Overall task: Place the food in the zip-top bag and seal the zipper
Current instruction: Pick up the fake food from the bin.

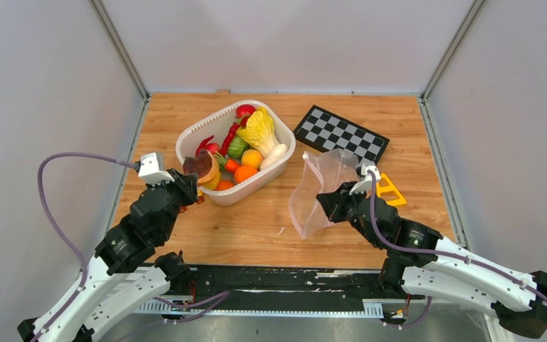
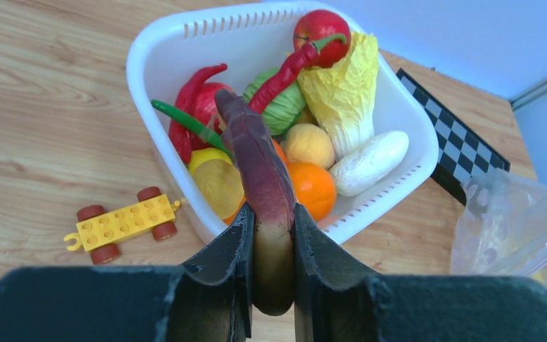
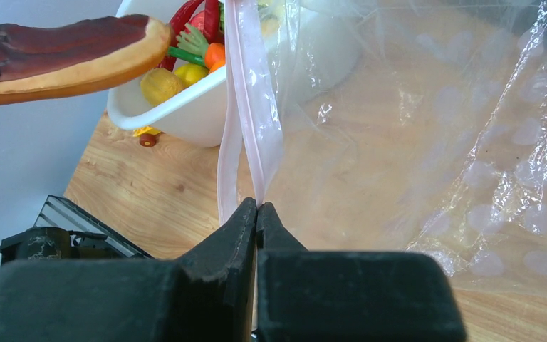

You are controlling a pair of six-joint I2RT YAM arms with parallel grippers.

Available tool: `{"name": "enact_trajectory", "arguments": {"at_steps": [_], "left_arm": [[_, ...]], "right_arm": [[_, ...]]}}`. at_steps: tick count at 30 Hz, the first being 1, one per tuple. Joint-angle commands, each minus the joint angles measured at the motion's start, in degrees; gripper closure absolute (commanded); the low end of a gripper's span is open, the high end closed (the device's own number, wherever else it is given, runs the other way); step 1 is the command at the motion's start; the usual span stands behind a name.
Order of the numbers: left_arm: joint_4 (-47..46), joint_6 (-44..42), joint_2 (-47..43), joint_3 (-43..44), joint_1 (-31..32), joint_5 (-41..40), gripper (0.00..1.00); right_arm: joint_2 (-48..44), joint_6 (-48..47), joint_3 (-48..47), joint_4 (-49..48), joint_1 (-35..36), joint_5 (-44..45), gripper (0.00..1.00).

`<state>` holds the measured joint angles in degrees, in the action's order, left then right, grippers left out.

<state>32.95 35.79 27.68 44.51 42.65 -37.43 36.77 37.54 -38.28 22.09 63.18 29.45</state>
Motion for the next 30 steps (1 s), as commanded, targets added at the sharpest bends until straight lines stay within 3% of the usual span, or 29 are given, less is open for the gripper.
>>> {"name": "enact_trajectory", "arguments": {"at_steps": [1, 17, 25, 30], "left_arm": [[0.3, -3.1, -2.4, 3.6, -0.2, -1.5, 0.88], [-8.3, -8.2, -4.1, 4.6, -0.2, 16.2, 0.92], [-20.8, -12.2, -3.3, 2.3, -0.2, 42.3, 0.93], [-22.7, -13.3, -0.9, 2.5, -0.2, 54.6, 0.94]], "right_arm": [[-1.0, -0.9, -0.1, -0.9, -0.3, -0.4, 1.0], [-1.1, -1.6, 0.0, -1.2, -0.2, -0.1, 1.0], [-1.1, -1.7, 0.4, -2.0, -0.2, -0.1, 1.0], [-0.9, -1.7, 0.6, -2.1, -0.2, 0.2, 1.0]]}}
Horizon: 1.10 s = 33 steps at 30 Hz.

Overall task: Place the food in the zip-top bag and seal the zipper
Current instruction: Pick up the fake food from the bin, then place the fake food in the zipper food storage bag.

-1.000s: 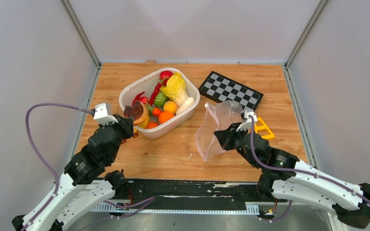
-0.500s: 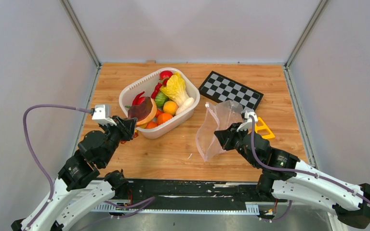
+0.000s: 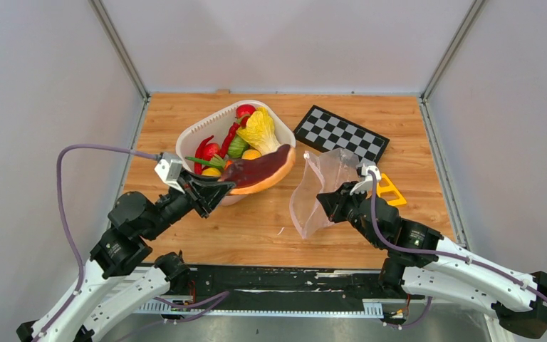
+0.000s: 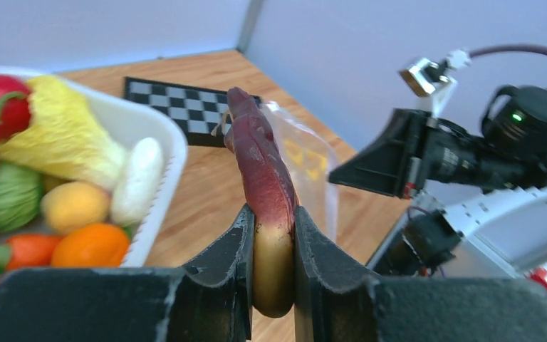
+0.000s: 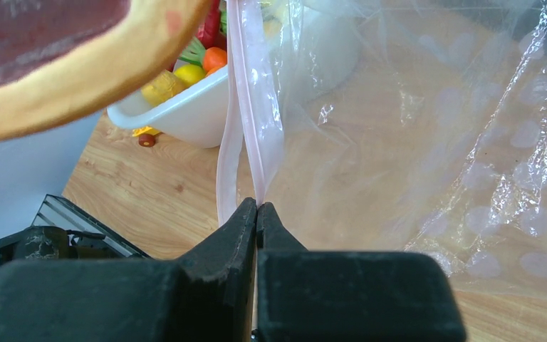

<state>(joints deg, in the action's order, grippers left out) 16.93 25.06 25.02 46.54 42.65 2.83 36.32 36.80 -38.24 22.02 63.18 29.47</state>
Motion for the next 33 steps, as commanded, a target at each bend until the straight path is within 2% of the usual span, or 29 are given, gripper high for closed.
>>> {"name": "enact_trajectory", "arguments": {"at_steps": [1, 7, 12, 19, 28, 33], "left_arm": [[-7.0, -2.6, 1.8, 0.2, -0.2, 15.4, 0.94], [-5.9, -3.7, 0.8, 0.8, -0.2, 18.3, 0.95], [1.2, -6.4, -0.4, 4.7, -0.2, 17.1, 0.95], [7.5, -7.4, 1.9, 7.1, -0.2, 20.7, 0.99], [3.5, -6.3, 1.9, 3.7, -0.2, 27.3, 0.99], [2.5, -5.9, 5.4, 3.6, -0.2, 29.9, 1.0]], "right_arm": [[-0.5, -0.9, 0.6, -2.1, -0.2, 0.2, 1.0], [-0.7, -0.1, 0.8, -1.9, -0.2, 1.3, 1.0], [-0.7, 0.9, 1.2, -1.6, -0.2, 2.7, 1.0], [-0.5, 1.8, 1.9, -3.7, -0.3, 2.9, 1.0], [0.2, 2.3, 2.5, -5.2, -0.2, 2.6, 1.0], [0.2, 1.2, 2.5, -5.5, -0.2, 0.6, 1.0]]}}
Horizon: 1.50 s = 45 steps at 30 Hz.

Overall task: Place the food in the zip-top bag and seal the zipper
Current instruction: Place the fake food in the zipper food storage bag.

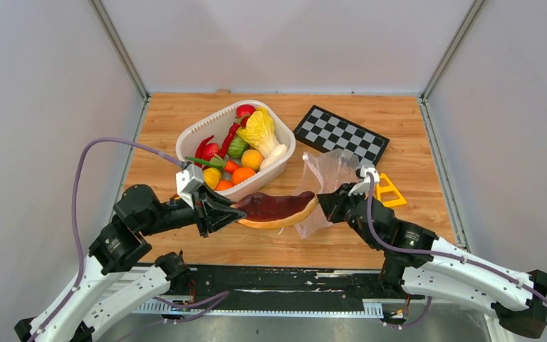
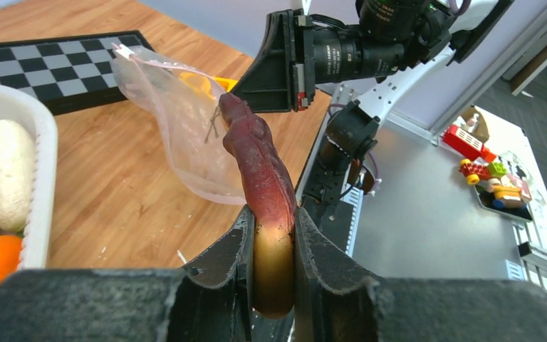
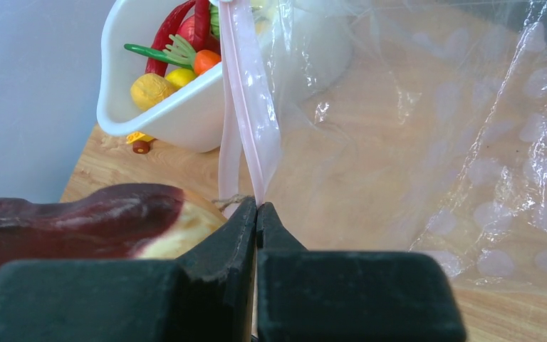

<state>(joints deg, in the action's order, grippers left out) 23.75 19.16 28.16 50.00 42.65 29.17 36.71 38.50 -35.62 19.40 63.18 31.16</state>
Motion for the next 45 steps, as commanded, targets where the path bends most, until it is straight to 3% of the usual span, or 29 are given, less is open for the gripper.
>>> {"name": "enact_trajectory", "arguments": {"at_steps": [1, 7, 13, 21, 31, 38, 41, 45], "left_arm": [[-4.8, 0.1, 2.7, -0.2, -0.2, 3.3, 1.0], [-6.1, -1.2, 4.6, -1.4, -0.2, 2.3, 1.0], [1.3, -6.8, 7.6, 1.5, -0.2, -3.0, 1.0], [-0.9, -5.3, 6.3, -1.3, -0.2, -5.5, 1.0], [-1.4, -4.1, 2.8, -3.9, -0.2, -6.2, 1.0], [-15.8, 1.7, 1.4, -9.5, -0.2, -2.1, 1.0], [-12.9, -0.8, 3.8, -8.3, -0.2, -1.4, 1.0], [-5.5, -5.2, 4.3, -7.0, -0.2, -7.6, 1.0]], "right_arm": [[0.1, -0.8, -0.3, -2.9, -0.2, -1.6, 1.0], [2.3, -1.6, -0.5, -4.4, -0.2, -4.6, 1.0], [7.2, -1.8, -1.6, -5.9, -0.3, -7.0, 1.0], [11.9, -1.8, -3.2, -7.9, -0.2, -12.1, 1.0], [-0.4, -0.7, 1.5, -5.6, -0.3, -8.4, 1.0], [-4.8, -0.9, 1.1, -1.7, -0.2, -6.1, 1.0], [-5.8, -1.0, 0.9, -1.2, -0.2, -5.3, 1.0], [-7.1, -0.7, 1.3, -1.4, -0.2, -4.5, 1.0]]}}
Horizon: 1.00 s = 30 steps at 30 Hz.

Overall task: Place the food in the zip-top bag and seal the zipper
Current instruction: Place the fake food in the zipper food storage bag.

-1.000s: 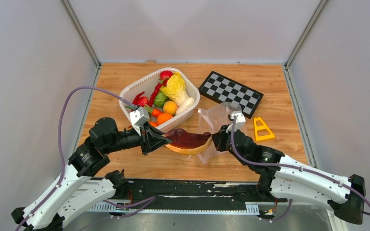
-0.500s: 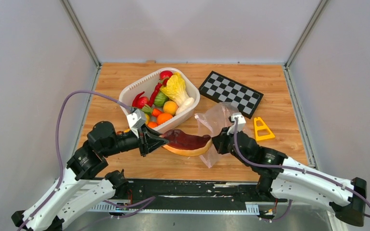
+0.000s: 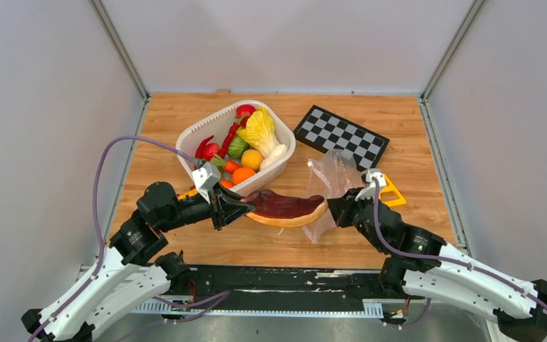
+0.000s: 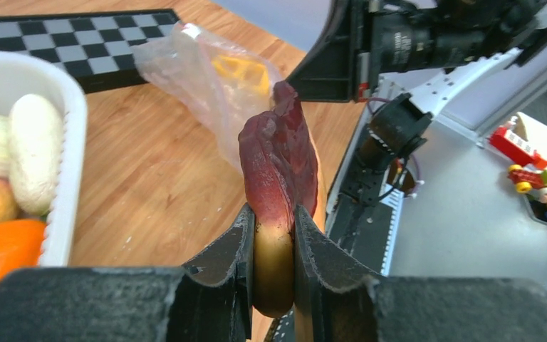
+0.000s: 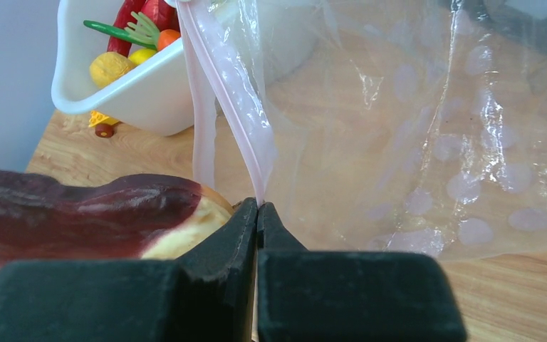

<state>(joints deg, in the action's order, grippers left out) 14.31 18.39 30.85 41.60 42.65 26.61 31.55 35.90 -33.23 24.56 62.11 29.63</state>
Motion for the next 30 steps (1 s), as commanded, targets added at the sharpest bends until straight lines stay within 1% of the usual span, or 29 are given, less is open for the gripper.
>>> {"name": "enact_trajectory", "arguments": {"at_steps": [1, 3, 7, 10, 15, 21, 24, 27, 30], "left_arm": [[4.7, -5.1, 1.1, 1.3, -0.2, -6.6, 1.0], [4.7, -5.5, -0.5, 0.6, -0.2, -8.9, 1.0], [3.1, -4.9, -3.1, -0.8, -0.2, -11.0, 1.0], [1.4, -4.6, -3.2, -1.4, -0.2, -11.8, 1.0], [2.2, -4.9, -2.0, -0.3, -0.2, -12.7, 1.0], [3.1, -4.7, -4.5, -0.2, -0.2, -16.8, 1.0], [2.7, -4.1, -5.1, -0.3, -0.2, -16.2, 1.0], [4.0, -4.8, -5.7, 0.9, -0.2, -17.4, 1.0], [2.5, -3.8, -6.5, 0.5, -0.2, -16.2, 1.0]], "right_arm": [[-2.2, 1.9, -1.0, -6.7, 0.8, -2.9, 1.0], [-2.5, 1.8, -1.0, -6.9, 0.8, -3.1, 1.0], [-2.2, 1.5, -1.1, -7.5, 0.8, -3.8, 1.0], [-1.6, 1.2, -1.1, -7.9, 0.8, -4.0, 1.0], [-1.1, 1.2, -1.2, -7.9, 0.8, -3.8, 1.0], [-2.7, 1.6, -0.6, -7.8, 0.8, -3.2, 1.0], [-3.3, 1.7, -0.4, -7.8, 0.8, -3.2, 1.0], [-3.6, 1.8, -0.4, -7.2, 0.8, -2.8, 1.0], [-3.7, 1.7, -0.4, -6.8, 0.8, -2.3, 1.0]]}}
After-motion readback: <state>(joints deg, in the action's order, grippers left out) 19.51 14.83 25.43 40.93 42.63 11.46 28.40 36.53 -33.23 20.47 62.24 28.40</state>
